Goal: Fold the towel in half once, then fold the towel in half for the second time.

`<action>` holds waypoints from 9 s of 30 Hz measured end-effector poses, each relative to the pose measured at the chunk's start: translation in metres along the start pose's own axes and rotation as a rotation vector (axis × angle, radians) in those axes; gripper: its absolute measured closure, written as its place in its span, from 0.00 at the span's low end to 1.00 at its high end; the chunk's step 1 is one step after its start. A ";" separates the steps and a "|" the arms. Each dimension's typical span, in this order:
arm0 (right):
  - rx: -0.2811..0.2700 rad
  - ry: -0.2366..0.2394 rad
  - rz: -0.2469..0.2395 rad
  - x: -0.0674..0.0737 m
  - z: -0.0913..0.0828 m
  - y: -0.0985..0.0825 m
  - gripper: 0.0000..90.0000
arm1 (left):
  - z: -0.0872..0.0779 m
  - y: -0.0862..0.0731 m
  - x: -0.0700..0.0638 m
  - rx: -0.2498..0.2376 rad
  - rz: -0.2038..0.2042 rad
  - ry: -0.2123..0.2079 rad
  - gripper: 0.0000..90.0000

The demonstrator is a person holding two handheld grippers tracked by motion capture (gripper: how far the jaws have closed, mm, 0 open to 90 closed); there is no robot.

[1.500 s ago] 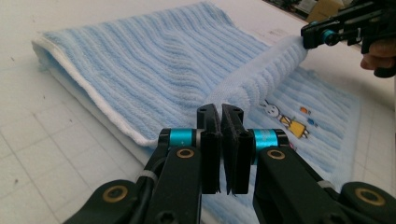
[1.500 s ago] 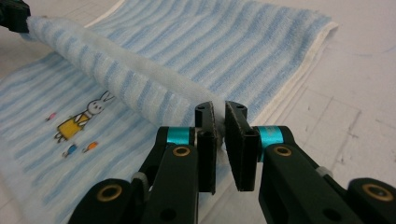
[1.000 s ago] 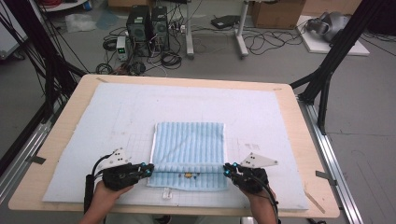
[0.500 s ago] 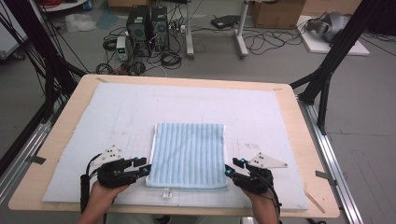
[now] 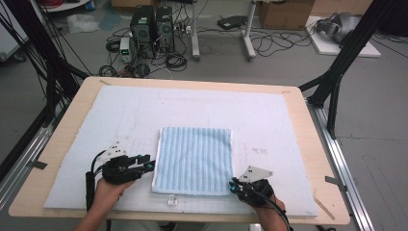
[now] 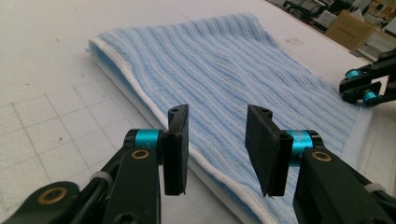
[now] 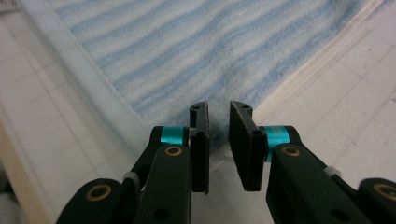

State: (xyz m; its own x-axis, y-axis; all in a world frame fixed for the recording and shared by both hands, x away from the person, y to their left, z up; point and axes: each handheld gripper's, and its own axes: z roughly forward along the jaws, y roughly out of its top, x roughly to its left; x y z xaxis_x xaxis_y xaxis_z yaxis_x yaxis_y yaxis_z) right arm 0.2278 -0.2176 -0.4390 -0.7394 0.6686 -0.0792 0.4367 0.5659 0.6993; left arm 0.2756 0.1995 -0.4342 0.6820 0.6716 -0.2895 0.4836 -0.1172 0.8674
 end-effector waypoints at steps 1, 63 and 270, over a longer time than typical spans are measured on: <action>-0.007 -0.002 0.007 0.000 -0.002 0.000 0.82 | 0.002 0.001 0.001 0.004 0.003 -0.003 0.67; -0.211 -0.099 0.270 -0.108 0.038 0.048 0.55 | 0.062 0.048 0.055 -0.044 0.023 0.063 0.64; -0.308 0.064 0.247 -0.044 0.006 0.012 0.94 | 0.007 -0.001 -0.014 -0.038 0.159 -0.035 0.96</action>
State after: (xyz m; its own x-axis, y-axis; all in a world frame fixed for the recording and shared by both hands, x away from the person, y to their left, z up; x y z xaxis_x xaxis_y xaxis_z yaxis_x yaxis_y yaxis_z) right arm 0.2686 -0.2372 -0.4316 -0.6659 0.7295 0.1561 0.4390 0.2141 0.8726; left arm 0.2687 0.1850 -0.4339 0.7674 0.6208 -0.1604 0.3472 -0.1921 0.9179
